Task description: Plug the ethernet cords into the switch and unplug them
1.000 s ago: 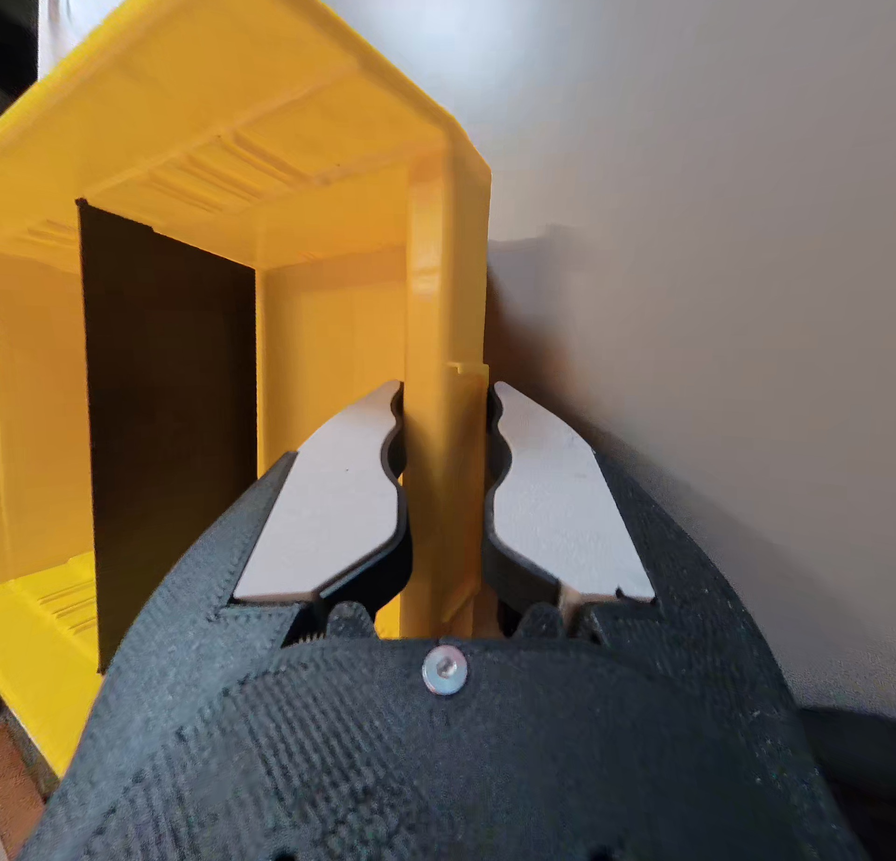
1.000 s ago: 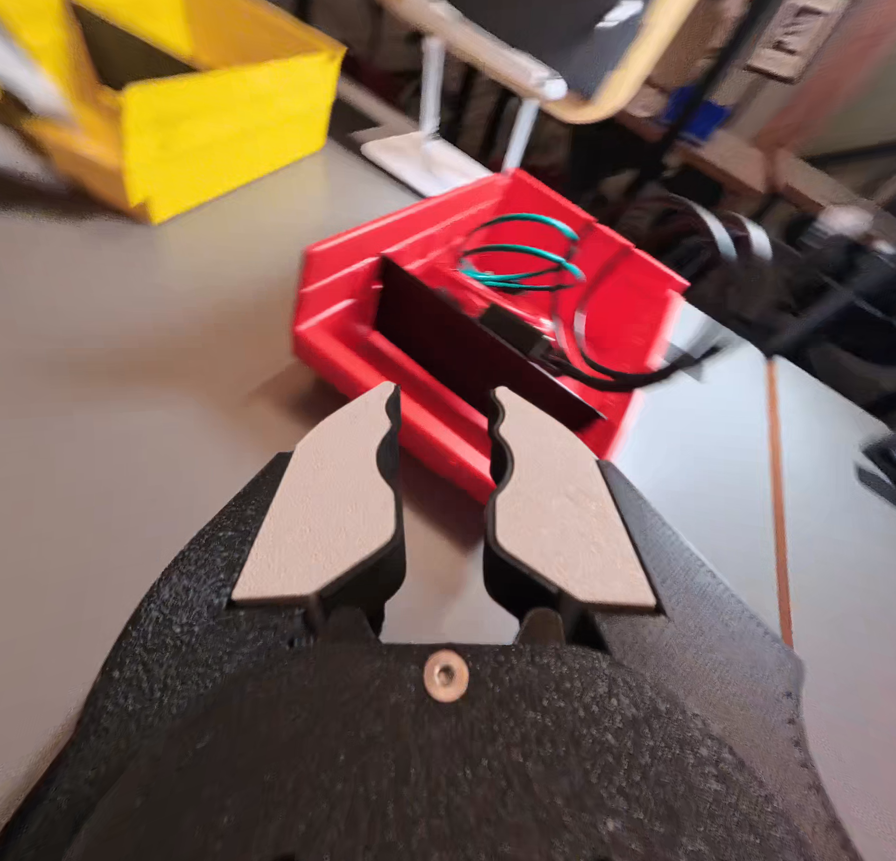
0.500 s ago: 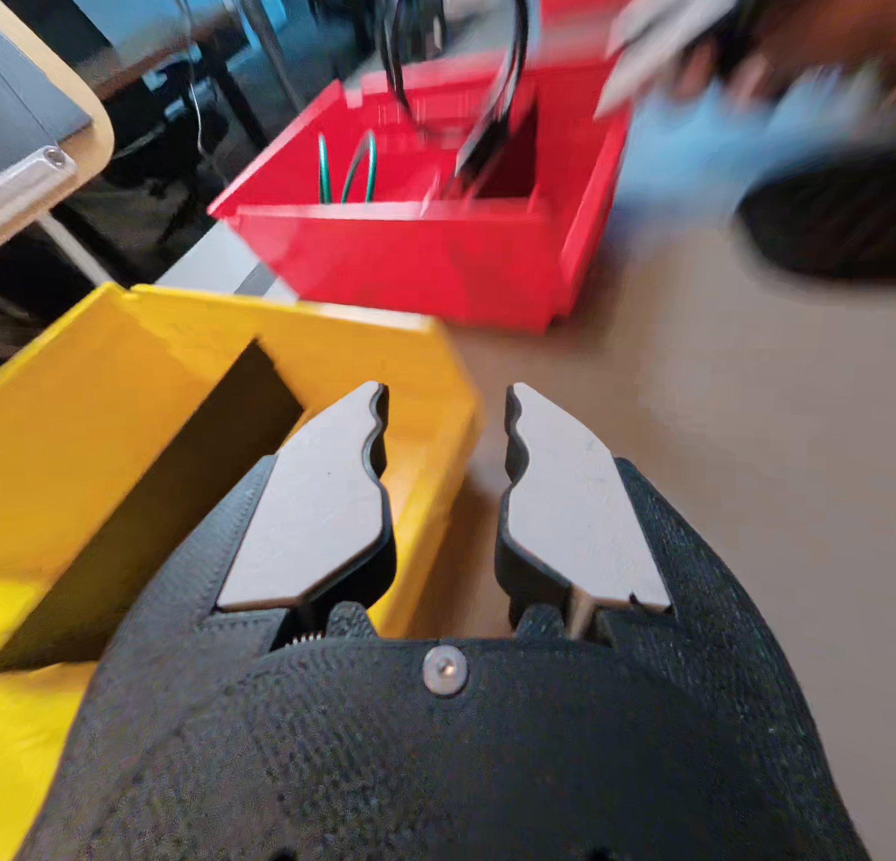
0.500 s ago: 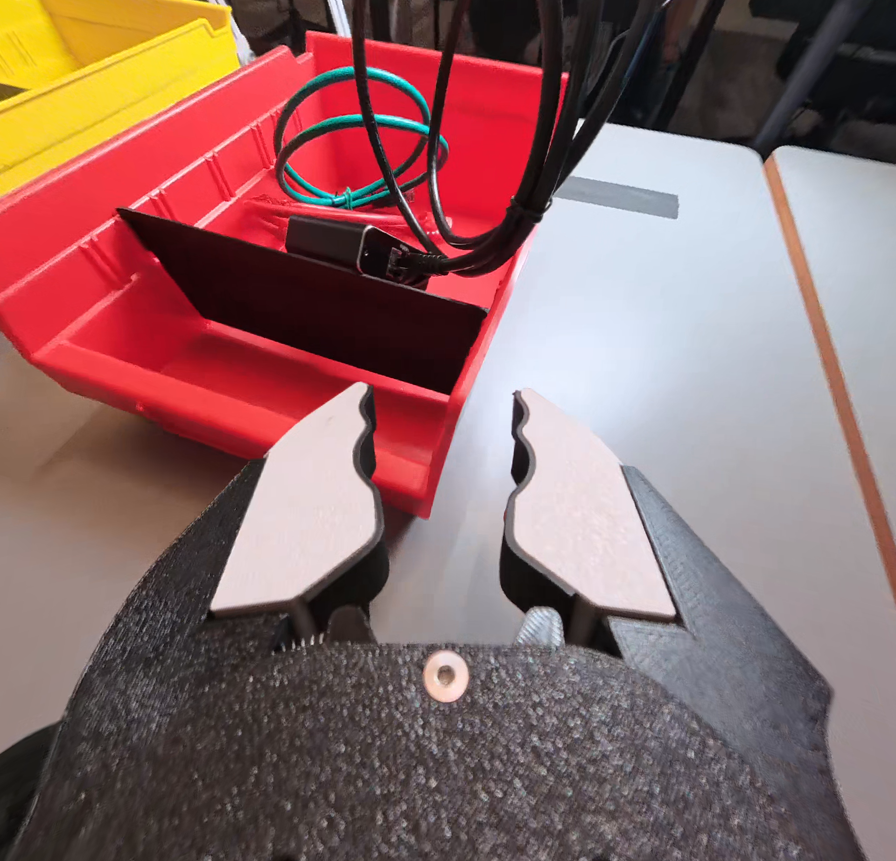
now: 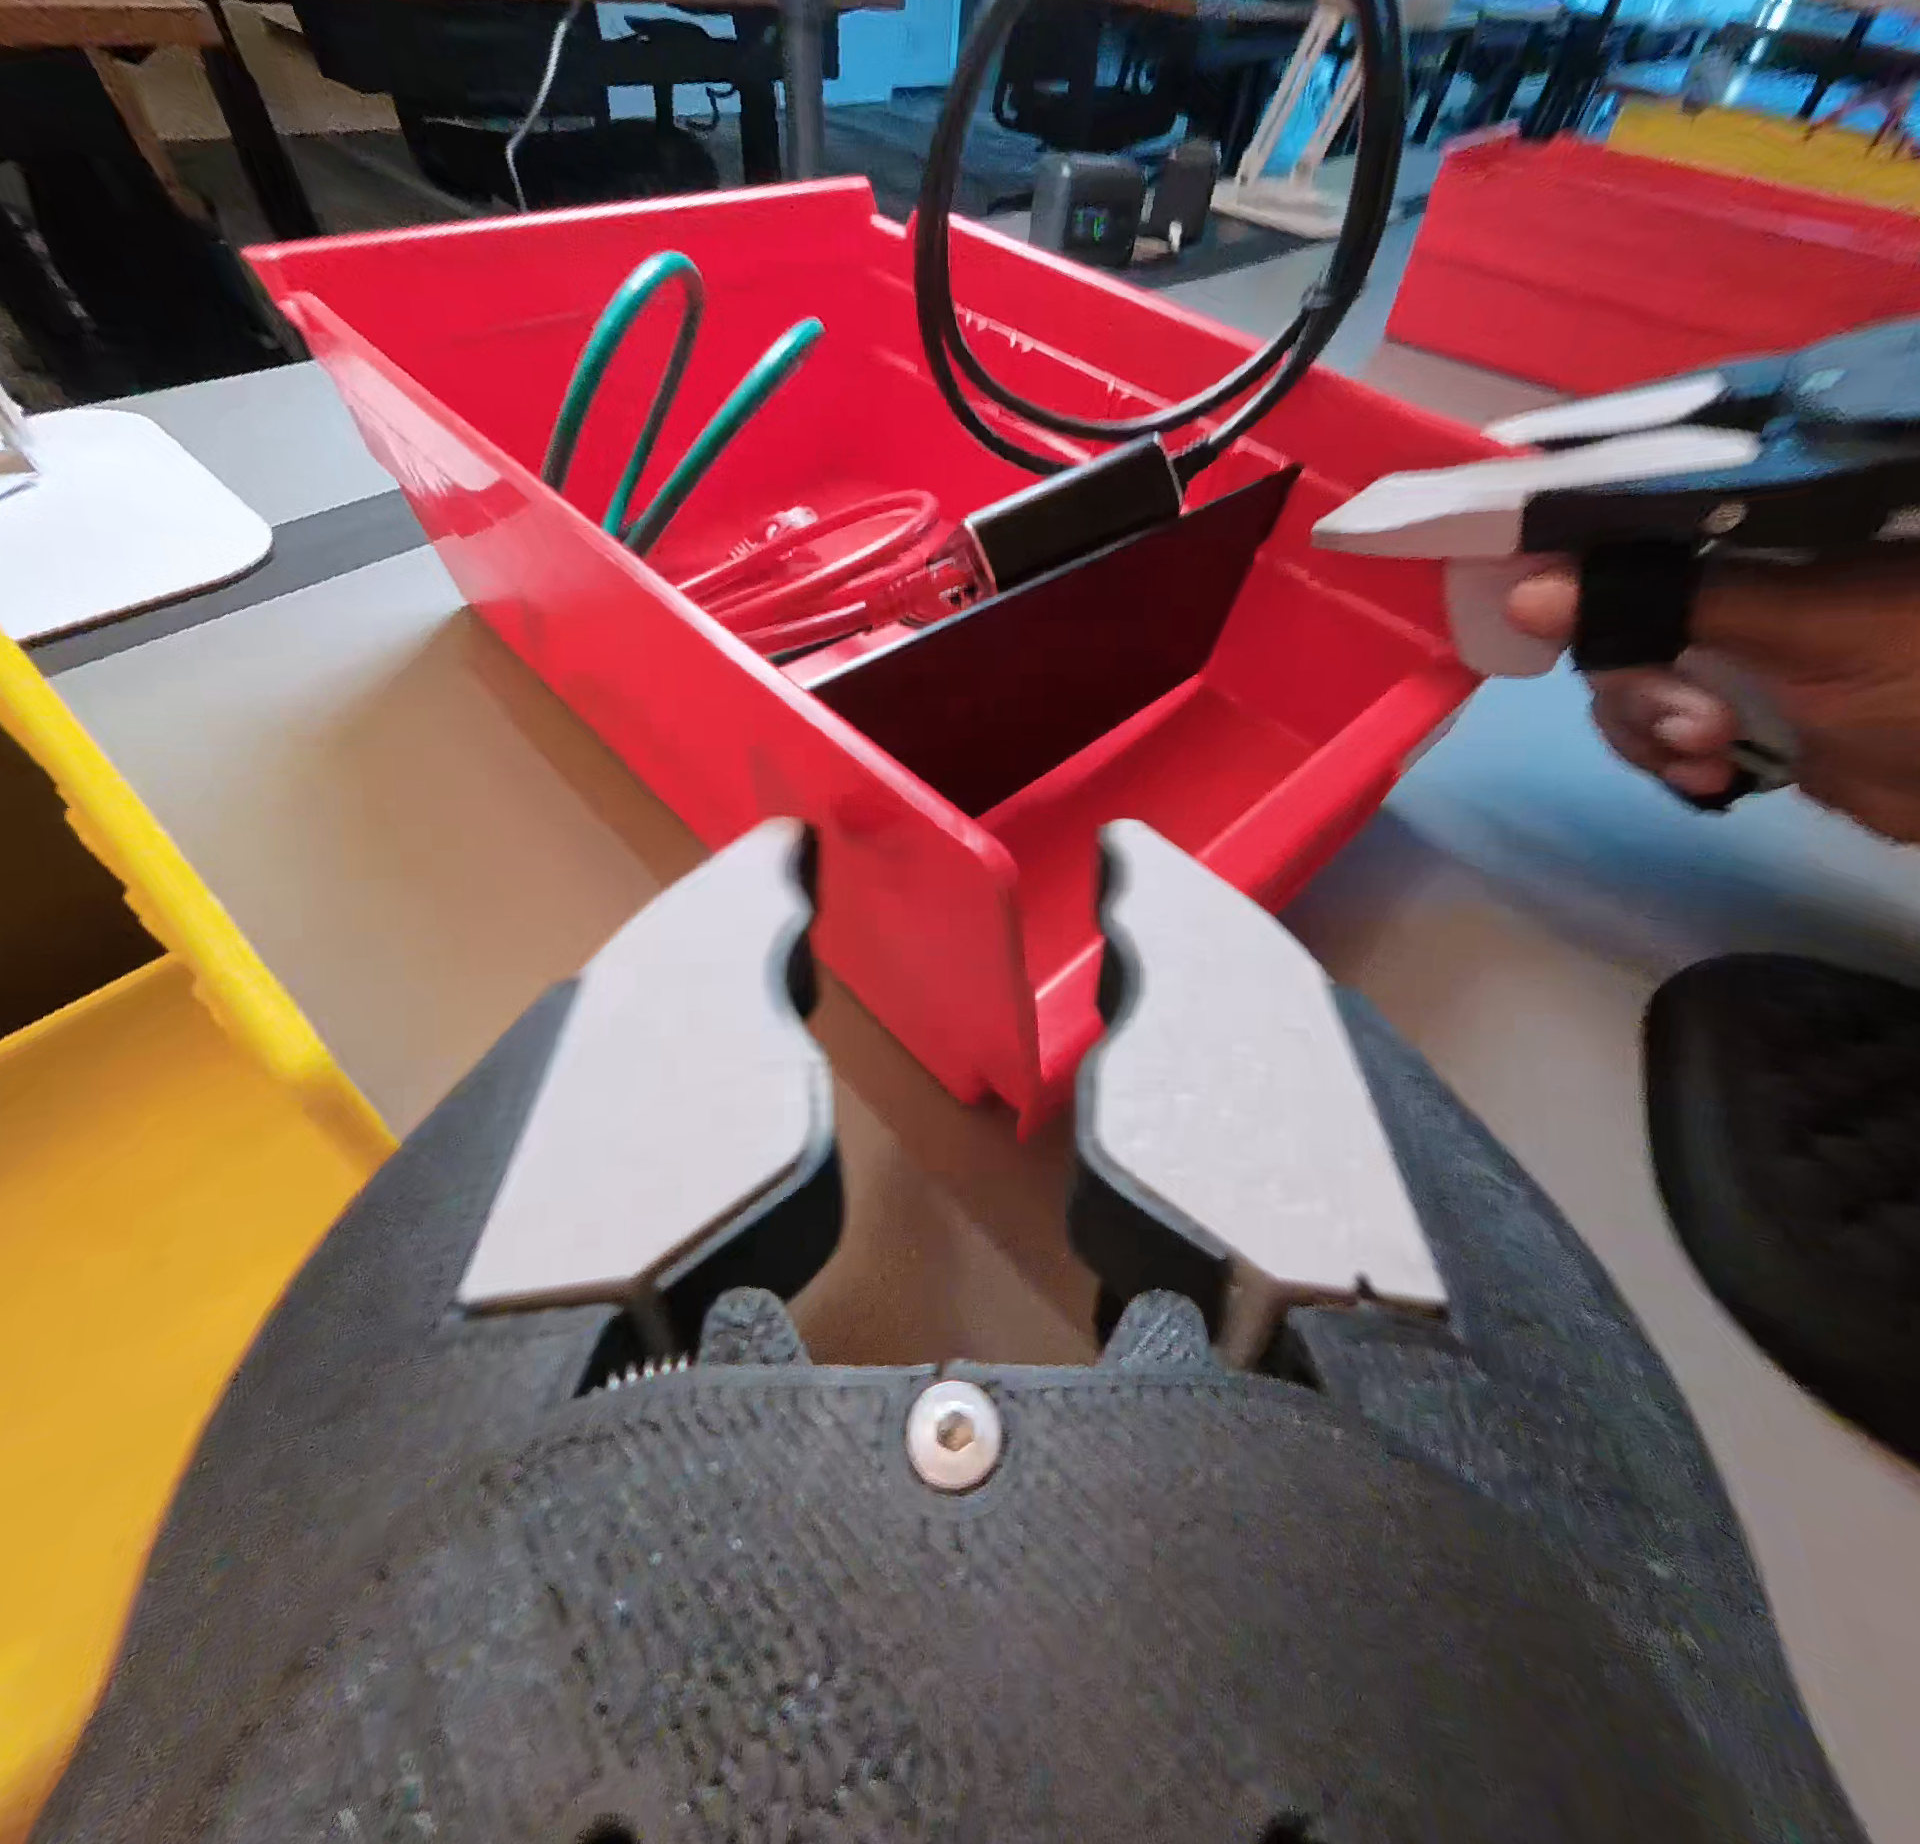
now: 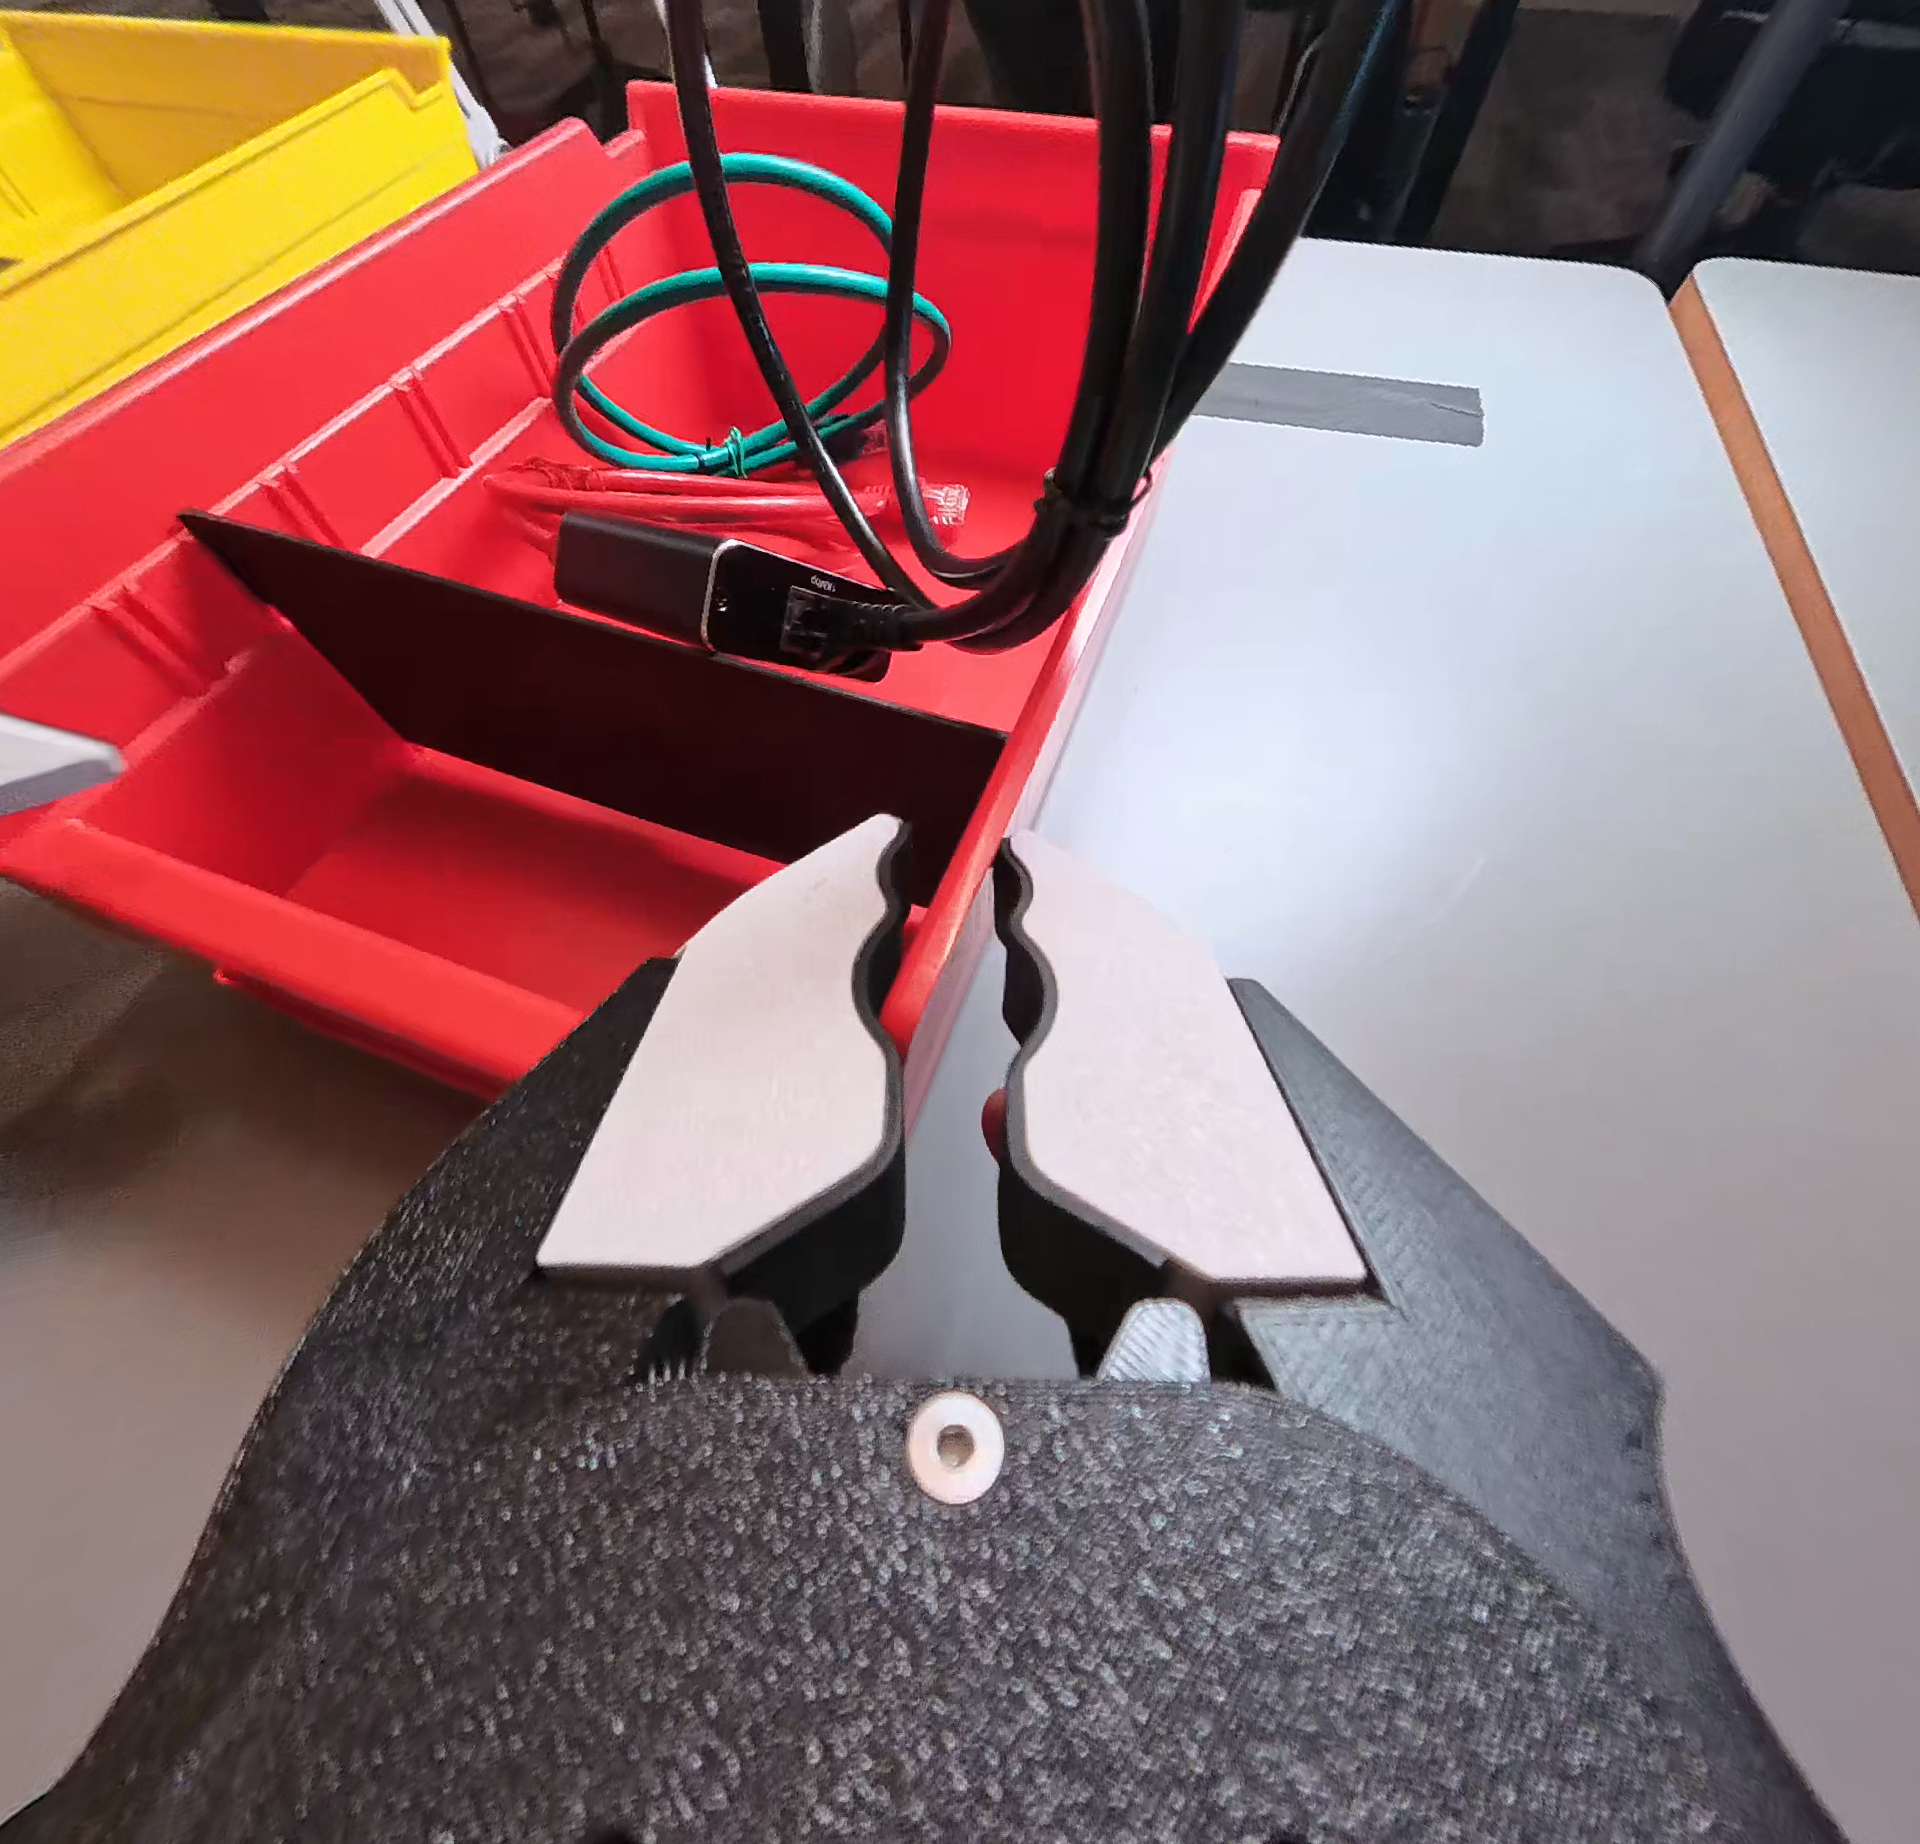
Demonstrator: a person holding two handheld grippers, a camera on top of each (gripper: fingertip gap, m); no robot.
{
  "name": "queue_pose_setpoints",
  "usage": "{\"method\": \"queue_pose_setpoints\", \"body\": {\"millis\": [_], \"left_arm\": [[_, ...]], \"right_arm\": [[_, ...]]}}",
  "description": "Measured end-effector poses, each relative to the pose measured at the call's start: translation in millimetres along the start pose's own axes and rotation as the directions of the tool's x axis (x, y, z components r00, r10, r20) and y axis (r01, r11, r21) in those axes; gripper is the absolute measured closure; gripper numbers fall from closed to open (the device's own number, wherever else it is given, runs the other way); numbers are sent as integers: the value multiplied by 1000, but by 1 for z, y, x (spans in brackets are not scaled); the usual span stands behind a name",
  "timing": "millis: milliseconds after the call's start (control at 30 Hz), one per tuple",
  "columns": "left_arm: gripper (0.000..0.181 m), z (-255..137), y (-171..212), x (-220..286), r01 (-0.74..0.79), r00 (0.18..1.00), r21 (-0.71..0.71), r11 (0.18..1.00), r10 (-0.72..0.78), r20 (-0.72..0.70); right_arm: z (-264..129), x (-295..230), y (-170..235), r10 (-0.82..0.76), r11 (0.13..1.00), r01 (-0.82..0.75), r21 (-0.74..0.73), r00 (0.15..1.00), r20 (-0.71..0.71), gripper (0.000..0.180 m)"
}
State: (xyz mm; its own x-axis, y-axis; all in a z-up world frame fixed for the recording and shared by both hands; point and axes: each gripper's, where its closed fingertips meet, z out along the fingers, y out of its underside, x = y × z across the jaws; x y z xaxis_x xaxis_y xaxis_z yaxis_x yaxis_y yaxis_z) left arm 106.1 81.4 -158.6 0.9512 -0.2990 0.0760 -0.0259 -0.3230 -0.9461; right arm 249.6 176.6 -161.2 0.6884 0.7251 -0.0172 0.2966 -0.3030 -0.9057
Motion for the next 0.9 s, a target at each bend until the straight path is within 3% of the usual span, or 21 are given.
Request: {"method": "queue_pose_setpoints", "body": {"millis": [100, 267, 400, 600, 900], "left_arm": [[151, -2, 4, -7, -157, 982, -27, 987, 159, 99], [154, -25, 3, 5, -164, 983, -37, 986, 167, 76], [156, -56, -19, 18, -237, 969, 34, 971, 233, 87], [159, -130, -69, -1, -269, 951, 173, 947, 233, 205], [164, -272, -85, -87, -276, 854, 229, 934, 129, 504]], "right_arm": [[-7, -6, 1, -18, 1000, 18, -3, 1000, 0, 164], [-35, -23, 5, -10, 999, 10, 34, 1000, -22, 164], [-72, -40, -15, -8, 989, 15, 147, 999, -54, 164], [-95, -104, -69, -74, 954, 68, 293, 997, 10, 159], [-50, -253, -131, -172, 927, 70, 370, 952, 251, 158]]}}
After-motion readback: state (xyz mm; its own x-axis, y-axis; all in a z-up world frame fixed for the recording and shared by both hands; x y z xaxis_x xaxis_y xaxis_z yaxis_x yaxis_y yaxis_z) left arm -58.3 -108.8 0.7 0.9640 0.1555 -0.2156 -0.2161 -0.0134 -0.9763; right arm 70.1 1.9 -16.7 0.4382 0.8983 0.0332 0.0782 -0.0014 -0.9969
